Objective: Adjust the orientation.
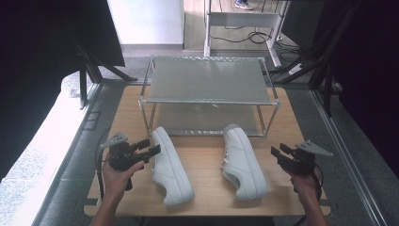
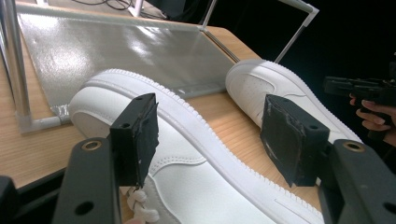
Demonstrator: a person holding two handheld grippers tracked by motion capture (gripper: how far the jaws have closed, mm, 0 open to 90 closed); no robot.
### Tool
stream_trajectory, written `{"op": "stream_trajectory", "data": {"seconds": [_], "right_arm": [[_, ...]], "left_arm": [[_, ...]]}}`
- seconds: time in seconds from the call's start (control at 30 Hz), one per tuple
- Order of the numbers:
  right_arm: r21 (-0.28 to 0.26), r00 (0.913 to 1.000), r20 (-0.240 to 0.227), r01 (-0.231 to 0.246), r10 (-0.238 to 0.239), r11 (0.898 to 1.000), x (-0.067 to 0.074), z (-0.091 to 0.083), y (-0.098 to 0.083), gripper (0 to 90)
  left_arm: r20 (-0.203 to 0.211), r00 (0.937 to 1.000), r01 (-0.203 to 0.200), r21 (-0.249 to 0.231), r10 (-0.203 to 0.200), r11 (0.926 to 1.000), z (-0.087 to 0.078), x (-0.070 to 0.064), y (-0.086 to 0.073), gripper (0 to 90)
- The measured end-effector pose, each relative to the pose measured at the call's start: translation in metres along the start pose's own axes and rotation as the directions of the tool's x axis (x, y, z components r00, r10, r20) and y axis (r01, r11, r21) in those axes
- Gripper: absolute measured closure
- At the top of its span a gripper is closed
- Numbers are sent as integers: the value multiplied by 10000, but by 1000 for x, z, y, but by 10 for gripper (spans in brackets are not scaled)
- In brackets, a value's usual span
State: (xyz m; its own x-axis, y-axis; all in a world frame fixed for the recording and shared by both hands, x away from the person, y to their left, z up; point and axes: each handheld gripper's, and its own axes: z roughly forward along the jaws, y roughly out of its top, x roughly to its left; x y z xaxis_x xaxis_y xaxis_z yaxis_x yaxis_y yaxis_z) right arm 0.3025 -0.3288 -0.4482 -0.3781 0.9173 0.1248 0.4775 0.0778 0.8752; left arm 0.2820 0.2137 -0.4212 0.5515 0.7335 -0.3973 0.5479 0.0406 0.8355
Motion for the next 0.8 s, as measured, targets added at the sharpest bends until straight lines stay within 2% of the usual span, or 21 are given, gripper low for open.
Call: {"op": "stream_trajectory", "data": {"seconds": [0.17,0.23,0.27,0.4,0.43,0.53,0.57,0.6,0.67,0.8], "right_arm": [[-22,9999,-108,89,-89,10000,2,-1,1,579],[-39,9998,-136,114,-114,9999,3,-1,2,591],[-33,9998,-147,106,-107,9999,3,-1,1,594],[9,9998,-156,103,-103,9999,3,-1,1,598],[-106,9998,-173,41,-43,9999,5,-2,2,626],[-166,9991,-378,169,-176,9997,9,-4,6,637],[-299,9978,-492,426,-440,9986,17,-6,11,658],[-299,9978,-492,426,-440,9986,17,-6,11,658],[-388,9950,-688,692,-717,9968,26,-9,15,669],[-381,9920,-873,879,-909,9954,34,-10,17,679]], "left_arm": [[-137,9999,73,11,-73,10000,-2,3,-1,383],[-221,9996,148,113,-146,9998,-2,3,-1,410],[-275,9992,309,156,-305,9994,-2,4,-2,439],[-257,9990,384,259,-377,9989,0,5,-3,479],[-273,9990,376,300,-368,9988,1,5,-3,496],[-312,9989,363,355,-352,9987,1,6,-4,496],[-393,9986,373,370,-358,9986,1,7,-4,493],[-393,9986,373,370,-358,9986,1,7,-4,491],[-489,9979,436,397,-417,9983,1,9,-5,490],[-668,9962,593,503,-559,9970,1,14,-8,524]]}}
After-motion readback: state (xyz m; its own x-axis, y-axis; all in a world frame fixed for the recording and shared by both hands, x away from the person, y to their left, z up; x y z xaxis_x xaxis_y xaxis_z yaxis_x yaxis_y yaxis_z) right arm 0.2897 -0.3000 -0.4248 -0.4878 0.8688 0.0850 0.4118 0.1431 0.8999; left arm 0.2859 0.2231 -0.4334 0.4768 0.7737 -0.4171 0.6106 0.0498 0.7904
